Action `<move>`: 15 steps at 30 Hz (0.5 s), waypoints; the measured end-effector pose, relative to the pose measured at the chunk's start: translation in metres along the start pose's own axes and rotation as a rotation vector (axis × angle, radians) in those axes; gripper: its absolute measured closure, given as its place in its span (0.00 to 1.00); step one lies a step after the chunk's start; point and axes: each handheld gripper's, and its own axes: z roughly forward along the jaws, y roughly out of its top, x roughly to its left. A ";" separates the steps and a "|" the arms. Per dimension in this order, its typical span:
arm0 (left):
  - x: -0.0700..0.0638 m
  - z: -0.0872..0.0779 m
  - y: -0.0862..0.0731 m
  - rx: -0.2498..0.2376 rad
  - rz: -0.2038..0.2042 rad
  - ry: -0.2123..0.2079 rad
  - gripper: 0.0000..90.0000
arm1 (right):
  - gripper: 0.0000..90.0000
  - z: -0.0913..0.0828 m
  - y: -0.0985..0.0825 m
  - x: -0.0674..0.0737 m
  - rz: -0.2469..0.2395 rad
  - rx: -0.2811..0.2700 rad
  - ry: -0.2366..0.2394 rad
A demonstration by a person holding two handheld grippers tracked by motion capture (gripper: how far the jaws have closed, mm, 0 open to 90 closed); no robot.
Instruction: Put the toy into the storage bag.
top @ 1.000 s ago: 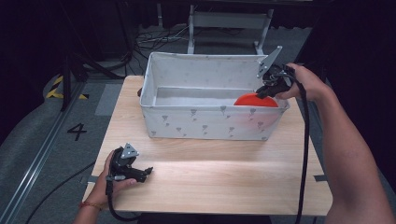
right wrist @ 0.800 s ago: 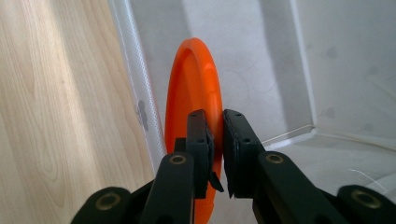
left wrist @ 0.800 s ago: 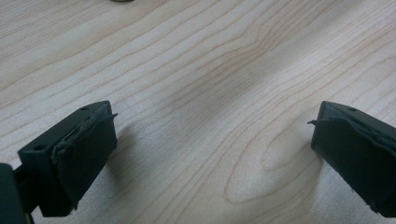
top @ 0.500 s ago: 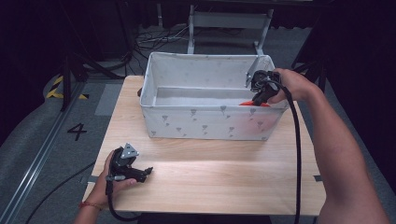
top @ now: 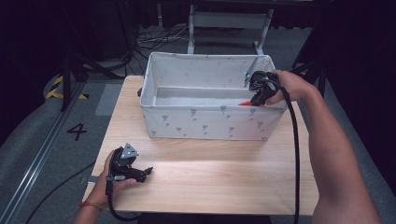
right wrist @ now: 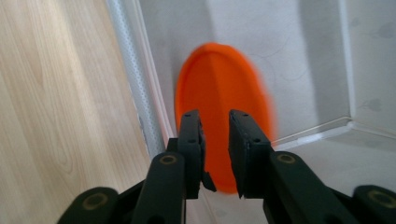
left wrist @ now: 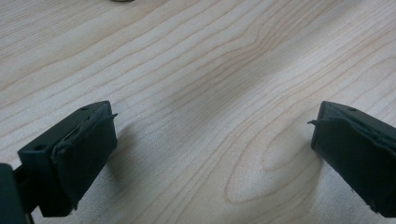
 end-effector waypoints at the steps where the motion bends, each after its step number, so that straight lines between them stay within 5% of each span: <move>1: 0.000 0.000 0.000 0.000 0.000 0.000 0.01 | 0.79 -0.003 -0.002 0.001 0.008 -0.022 -0.017; 7: 0.000 0.000 0.000 0.000 0.000 0.000 0.01 | 0.72 -0.021 -0.019 0.008 0.079 -0.219 -0.077; 11: 0.000 0.000 0.000 0.000 -0.001 0.000 0.01 | 0.65 -0.027 -0.026 0.014 0.099 -0.274 -0.110; 15: 0.000 0.000 0.000 0.001 0.002 -0.004 0.00 | 0.55 -0.035 -0.033 0.024 0.160 -0.349 -0.193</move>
